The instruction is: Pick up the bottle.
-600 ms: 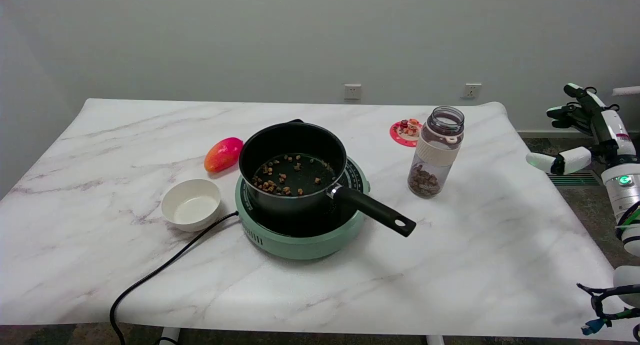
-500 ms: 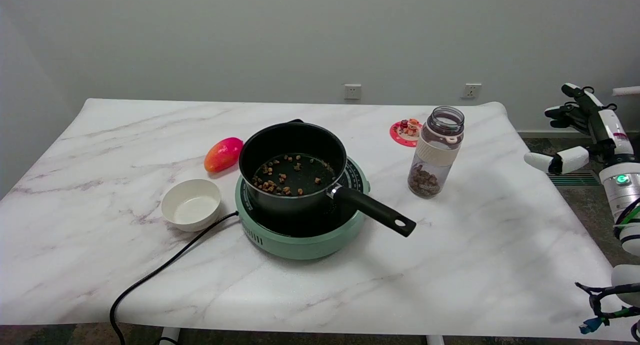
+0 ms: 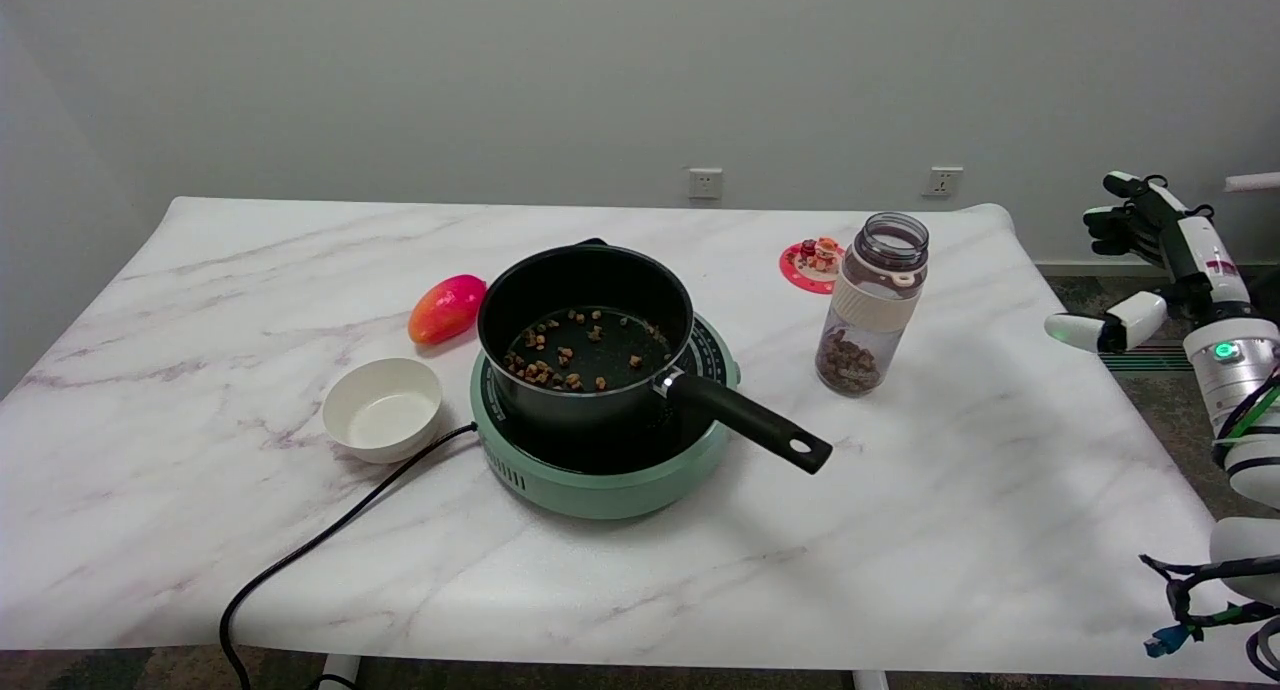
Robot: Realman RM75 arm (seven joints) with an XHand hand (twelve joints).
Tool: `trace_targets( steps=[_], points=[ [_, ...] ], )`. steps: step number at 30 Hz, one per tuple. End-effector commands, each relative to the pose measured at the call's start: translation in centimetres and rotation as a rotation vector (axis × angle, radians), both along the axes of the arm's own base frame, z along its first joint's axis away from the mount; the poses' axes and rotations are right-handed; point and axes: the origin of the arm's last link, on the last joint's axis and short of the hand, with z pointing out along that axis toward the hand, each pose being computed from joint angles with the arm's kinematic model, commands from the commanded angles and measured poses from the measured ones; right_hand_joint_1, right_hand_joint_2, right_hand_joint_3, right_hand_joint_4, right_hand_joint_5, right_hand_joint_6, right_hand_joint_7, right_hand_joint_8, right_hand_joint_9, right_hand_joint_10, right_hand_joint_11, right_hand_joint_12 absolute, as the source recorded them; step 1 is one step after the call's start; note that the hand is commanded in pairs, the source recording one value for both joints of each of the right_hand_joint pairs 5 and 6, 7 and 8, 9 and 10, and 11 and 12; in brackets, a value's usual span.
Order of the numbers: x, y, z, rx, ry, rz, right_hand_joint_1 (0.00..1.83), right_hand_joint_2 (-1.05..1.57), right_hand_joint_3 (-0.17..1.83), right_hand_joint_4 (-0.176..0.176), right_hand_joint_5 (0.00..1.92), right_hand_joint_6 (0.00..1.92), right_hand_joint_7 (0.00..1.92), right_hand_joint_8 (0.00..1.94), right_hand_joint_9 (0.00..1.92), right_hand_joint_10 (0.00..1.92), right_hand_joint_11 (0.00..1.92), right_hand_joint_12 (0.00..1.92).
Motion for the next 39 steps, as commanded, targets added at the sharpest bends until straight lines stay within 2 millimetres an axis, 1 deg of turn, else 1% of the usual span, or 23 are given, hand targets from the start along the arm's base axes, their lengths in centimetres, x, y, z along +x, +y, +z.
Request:
trace_targets(
  steps=[1, 3, 6, 10, 12, 14, 16, 18, 19, 23, 25, 27, 28, 32, 36, 39],
  points=[
    [-0.5, 1.2, 1.1, 0.026, -0.233, 0.097, 1.28, -0.80, 1.24, 0.000, 0.23, 0.23, 0.53, 0.53, 0.52, 0.52, 0.58, 0.58],
    [-1.2, 1.5, 0.9, 0.078, -0.367, 0.154, 1.28, -0.88, 1.23, 0.000, 0.21, 0.21, 0.51, 0.51, 0.51, 0.51, 0.57, 0.57],
    [-1.4, 1.8, 0.7, 0.107, -0.386, 0.178, 1.28, -0.89, 1.17, 0.000, 0.18, 0.18, 0.49, 0.49, 0.49, 0.49, 0.57, 0.57],
    [-2.4, 2.0, -0.2, 0.187, -0.529, 0.230, 1.26, -0.85, 1.16, 0.000, 0.15, 0.15, 0.48, 0.48, 0.48, 0.48, 0.55, 0.55],
    [-2.9, 1.9, -1.1, 0.238, -0.592, 0.250, 1.24, -0.84, 1.18, 0.000, 0.14, 0.14, 0.47, 0.47, 0.47, 0.47, 0.55, 0.55],
    [-3.9, 1.9, -2.3, 0.272, -0.673, 0.280, 1.23, -0.82, 1.20, 0.000, 0.16, 0.16, 0.48, 0.48, 0.48, 0.48, 0.55, 0.55],
    [-5.0, 1.7, -3.4, 0.265, -0.694, 0.284, 1.21, -0.79, 1.19, 0.000, 0.16, 0.16, 0.48, 0.48, 0.48, 0.48, 0.55, 0.55],
    [-5.8, 1.4, -4.3, 0.257, -0.692, 0.271, 1.20, -0.76, 1.13, 0.000, 0.15, 0.15, 0.48, 0.48, 0.48, 0.48, 0.55, 0.55],
    [-6.5, 1.2, -5.1, 0.258, -0.690, 0.255, 1.20, -0.75, 1.10, 0.000, 0.14, 0.14, 0.48, 0.48, 0.47, 0.47, 0.55, 0.55],
    [-8.0, -0.3, -7.8, 0.272, -0.696, 0.238, 1.19, -0.73, 1.08, 0.000, 0.14, 0.14, 0.47, 0.47, 0.47, 0.47, 0.54, 0.54],
    [-8.4, -1.1, -9.0, 0.280, -0.696, 0.240, 1.19, -0.73, 1.08, 0.000, 0.13, 0.13, 0.47, 0.47, 0.47, 0.47, 0.54, 0.54],
    [-8.6, -1.9, -9.7, 0.287, -0.701, 0.243, 1.19, -0.70, 1.07, 0.000, 0.13, 0.13, 0.49, 0.49, 0.47, 0.47, 0.54, 0.54],
    [-8.8, -2.3, -10.2, 0.296, -0.711, 0.237, 1.19, -0.67, 1.03, 0.000, 0.13, 0.13, 0.50, 0.50, 0.48, 0.48, 0.55, 0.55],
    [-9.0, -3.4, -10.6, 0.314, -0.707, 0.208, 1.19, -0.68, 1.02, 0.000, 0.12, 0.12, 0.52, 0.52, 0.49, 0.49, 0.55, 0.55],
    [-8.1, -5.2, -11.2, 0.379, -0.662, 0.197, 1.20, -0.77, 1.08, 0.000, 0.12, 0.12, 0.51, 0.51, 0.48, 0.48, 0.54, 0.54],
    [-7.5, -6.0, -11.6, 0.405, -0.636, 0.195, 1.20, -0.80, 1.10, 0.000, 0.13, 0.13, 0.51, 0.51, 0.48, 0.48, 0.54, 0.54]
  ],
)
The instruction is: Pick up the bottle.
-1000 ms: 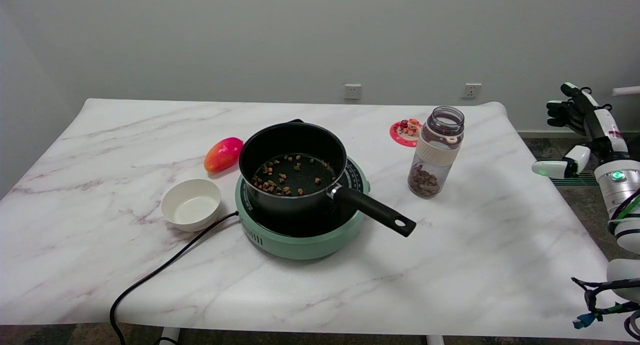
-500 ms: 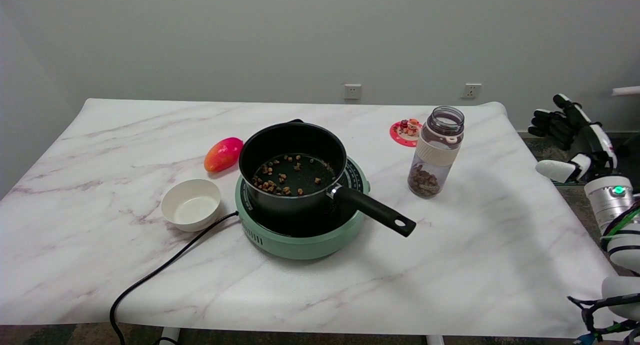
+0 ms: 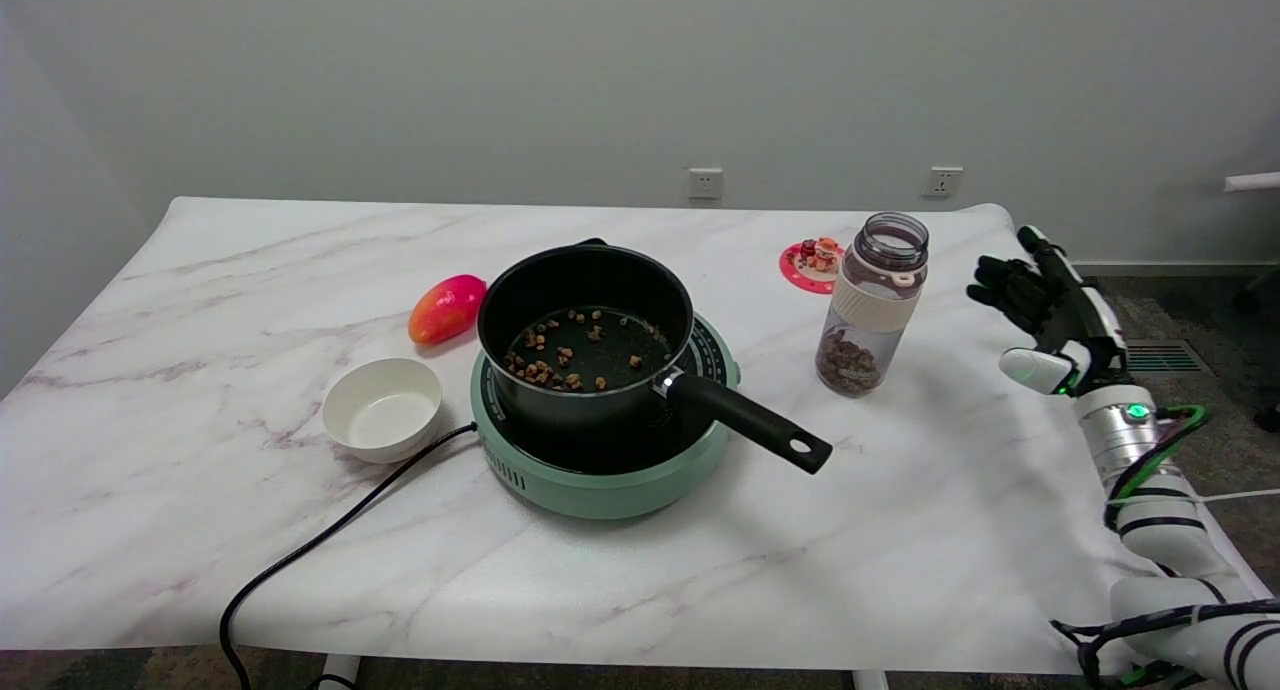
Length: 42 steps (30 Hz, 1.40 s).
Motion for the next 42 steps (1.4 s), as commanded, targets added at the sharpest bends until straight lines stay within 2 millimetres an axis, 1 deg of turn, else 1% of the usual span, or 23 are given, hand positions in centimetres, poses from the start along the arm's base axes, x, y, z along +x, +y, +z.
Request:
trace_targets(
  steps=[1, 6, 16, 25, 31, 34, 36, 39, 41, 42],
  points=[
    [-0.3, -5.2, -5.0, 0.161, 0.006, 0.034, 1.20, -0.81, 1.10, 0.000, 0.13, 0.13, 0.51, 0.51, 0.48, 0.48, 0.55, 0.55],
    [0.3, -6.2, -5.9, 0.199, 0.016, 0.046, 1.20, -0.81, 1.08, 0.000, 0.13, 0.13, 0.52, 0.52, 0.48, 0.48, 0.55, 0.55],
    [0.3, -7.0, -7.3, 0.244, 0.019, 0.038, 1.20, -0.81, 1.07, 0.000, 0.14, 0.14, 0.52, 0.52, 0.48, 0.48, 0.55, 0.55],
    [0.1, -7.1, -7.9, 0.254, 0.011, 0.041, 1.20, -0.81, 1.07, 0.000, 0.14, 0.14, 0.52, 0.52, 0.48, 0.48, 0.54, 0.54],
    [0.1, -7.3, -8.4, 0.265, 0.003, 0.040, 1.22, -0.79, 1.01, 0.000, 0.14, 0.14, 0.52, 0.52, 0.47, 0.47, 0.52, 0.52],
    [-0.1, -7.4, -8.6, 0.265, -0.003, 0.038, 1.22, -0.79, 1.02, 0.000, 0.14, 0.14, 0.52, 0.52, 0.47, 0.47, 0.52, 0.52],
    [-0.1, -7.4, -8.6, 0.265, -0.003, 0.038, 1.24, -0.78, 0.98, 0.000, 0.14, 0.14, 0.52, 0.52, 0.47, 0.47, 0.51, 0.51],
    [-0.1, -7.4, -8.6, 0.265, -0.003, 0.038, 1.26, -0.77, 0.98, 0.000, 0.15, 0.15, 0.52, 0.52, 0.47, 0.47, 0.49, 0.49],
    [-0.1, -7.4, -8.6, 0.266, -0.002, 0.038, 1.30, -0.77, 1.04, 0.000, 0.15, 0.15, 0.52, 0.52, 0.46, 0.46, 0.46, 0.46],
    [-0.1, -7.4, -8.6, 0.266, -0.002, 0.038, 1.32, -0.75, 1.03, 0.000, 0.16, 0.16, 0.52, 0.52, 0.46, 0.46, 0.43, 0.43]
  ],
)
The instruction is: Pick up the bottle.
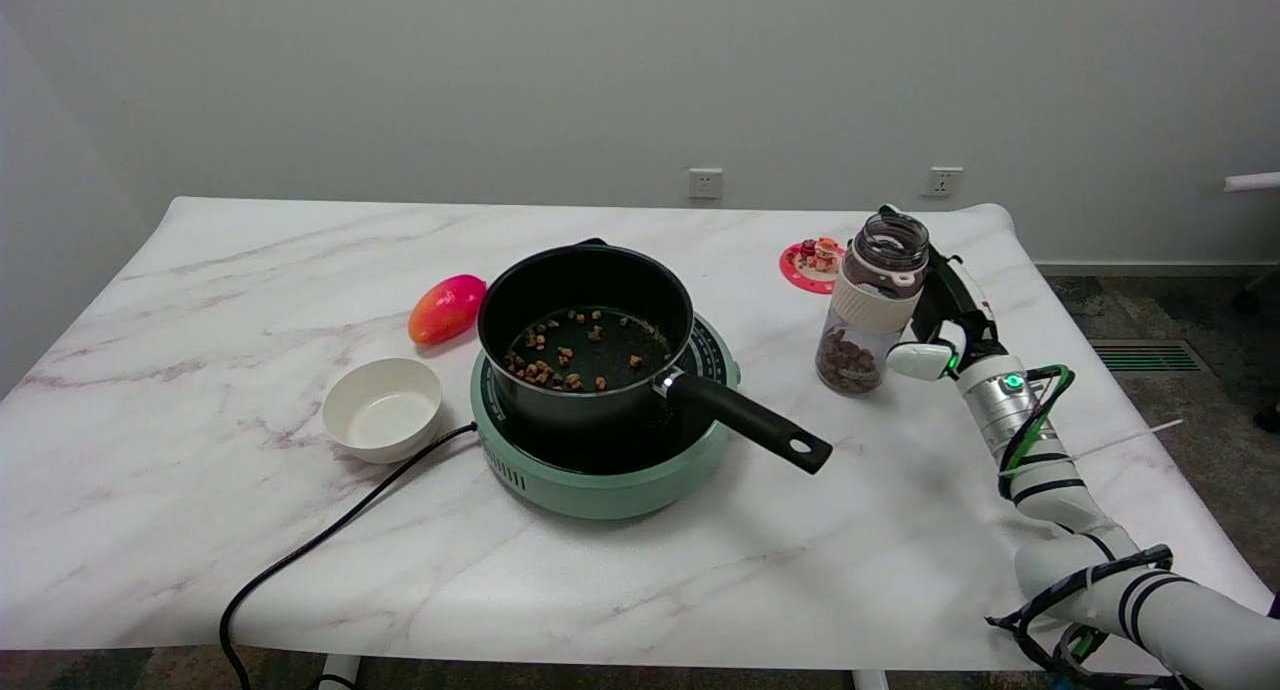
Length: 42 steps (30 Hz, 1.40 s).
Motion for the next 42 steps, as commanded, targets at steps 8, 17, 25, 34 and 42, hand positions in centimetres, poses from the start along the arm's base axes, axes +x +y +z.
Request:
trace_targets(
  steps=[8, 17, 25, 34, 42],
  points=[
    [0.02, -0.56, -0.89, 0.022, -0.006, 0.001, 1.41, -0.44, 0.89, 0.000, 0.25, 0.25, 0.54, 0.54, 0.52, 0.52, 0.41, 0.41],
    [0.07, -0.79, -0.96, 0.026, -0.002, -0.003, 1.46, 0.00, 0.74, 0.000, 0.42, 0.42, 0.74, 0.74, 0.81, 0.81, 0.46, 0.46],
    [0.03, -0.86, -0.96, 0.026, -0.002, -0.008, 1.50, 0.15, 0.76, 0.000, 0.77, 0.77, 1.19, 1.19, 1.03, 1.03, 0.71, 0.71],
    [-0.03, -1.07, -0.89, 0.023, -0.005, -0.018, 1.52, 0.32, 0.93, 0.000, 1.29, 1.29, 1.40, 1.40, 1.20, 1.20, 0.93, 0.93],
    [0.03, -1.39, -0.80, 0.019, -0.007, -0.024, 1.52, 0.53, 0.75, 0.000, 1.60, 1.60, 1.44, 1.44, 1.23, 1.23, 1.03, 1.03]
  ],
)
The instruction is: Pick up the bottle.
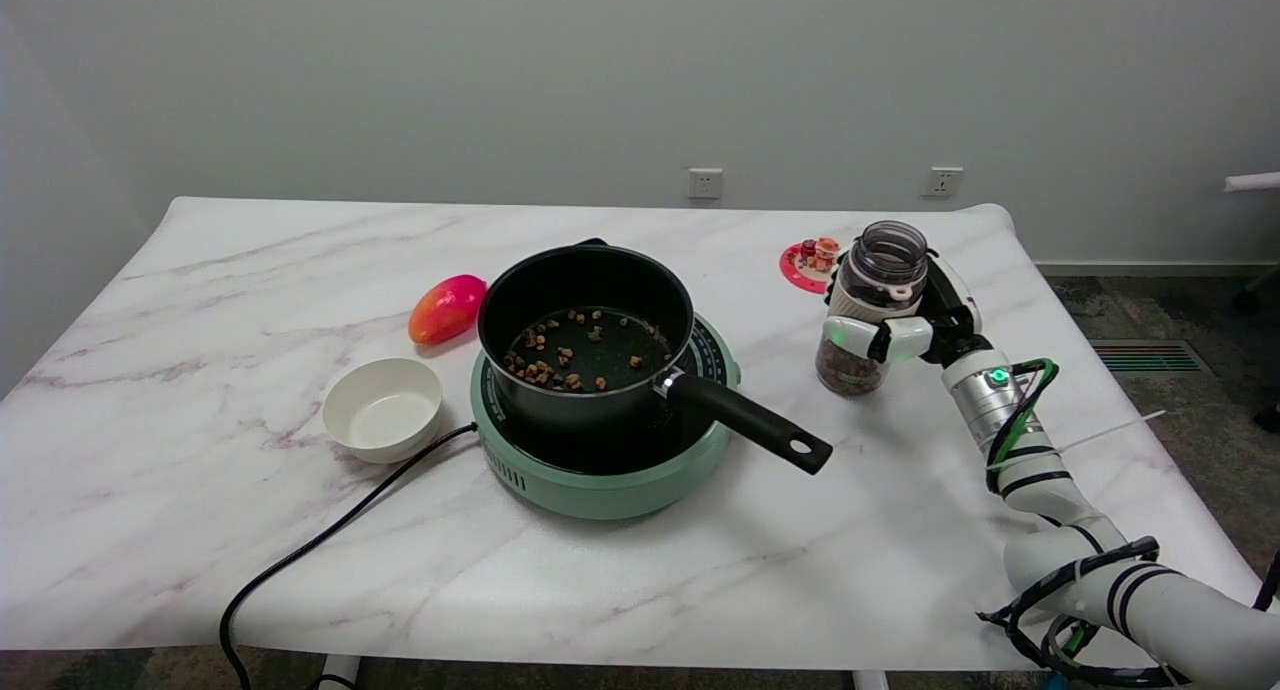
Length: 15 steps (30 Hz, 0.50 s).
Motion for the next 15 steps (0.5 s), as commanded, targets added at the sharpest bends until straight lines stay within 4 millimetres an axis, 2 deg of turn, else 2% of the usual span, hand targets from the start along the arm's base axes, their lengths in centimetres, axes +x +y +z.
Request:
trace_targets(
  steps=[1, 8, 15],
  points=[
    [0.0, -0.5, 0.1, -0.004, -0.003, -0.016, 1.52, 0.57, 0.73, 0.000, 1.64, 1.64, 1.44, 1.44, 1.24, 1.24, 1.04, 1.04],
    [1.1, -1.6, -0.2, 0.001, -0.010, 0.014, 1.50, 0.77, 0.62, 0.000, 1.81, 1.81, 1.49, 1.49, 1.28, 1.28, 1.11, 1.11],
    [4.8, -4.9, -1.1, 0.028, 0.008, 0.088, 1.51, 0.84, 0.61, 0.000, 1.82, 1.82, 1.51, 1.51, 1.29, 1.29, 1.14, 1.14]
  ],
)
